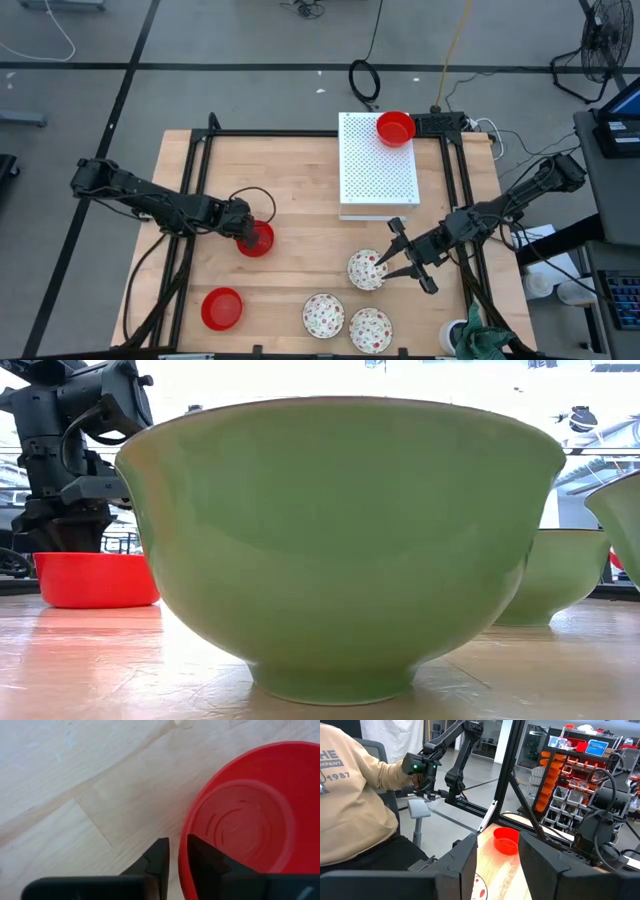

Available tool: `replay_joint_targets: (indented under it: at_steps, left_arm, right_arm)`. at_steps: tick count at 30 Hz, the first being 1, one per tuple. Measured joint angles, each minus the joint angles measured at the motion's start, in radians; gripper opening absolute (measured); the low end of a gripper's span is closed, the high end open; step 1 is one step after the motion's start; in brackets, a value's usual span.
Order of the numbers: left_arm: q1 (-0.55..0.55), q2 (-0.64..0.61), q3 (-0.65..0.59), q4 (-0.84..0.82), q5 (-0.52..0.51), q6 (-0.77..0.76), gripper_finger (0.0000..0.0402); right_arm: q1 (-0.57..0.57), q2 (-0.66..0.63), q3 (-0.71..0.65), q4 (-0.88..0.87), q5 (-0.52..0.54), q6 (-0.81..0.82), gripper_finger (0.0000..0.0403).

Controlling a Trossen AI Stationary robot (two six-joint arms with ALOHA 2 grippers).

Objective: Pick & Place Mini bowls
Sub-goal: Stack the top red bowl on the red bowl on the shelf

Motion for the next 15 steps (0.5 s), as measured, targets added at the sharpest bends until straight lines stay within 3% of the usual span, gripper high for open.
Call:
replay_joint_targets:
  at_steps: [15]
  left_arm:
    - [0.0, 0.0, 0.0, 0.001, -0.016, 0.014, 0.002]
  right_arm:
    - [0.0, 0.0, 0.0, -0.001, 0.0, 0.0, 0.013]
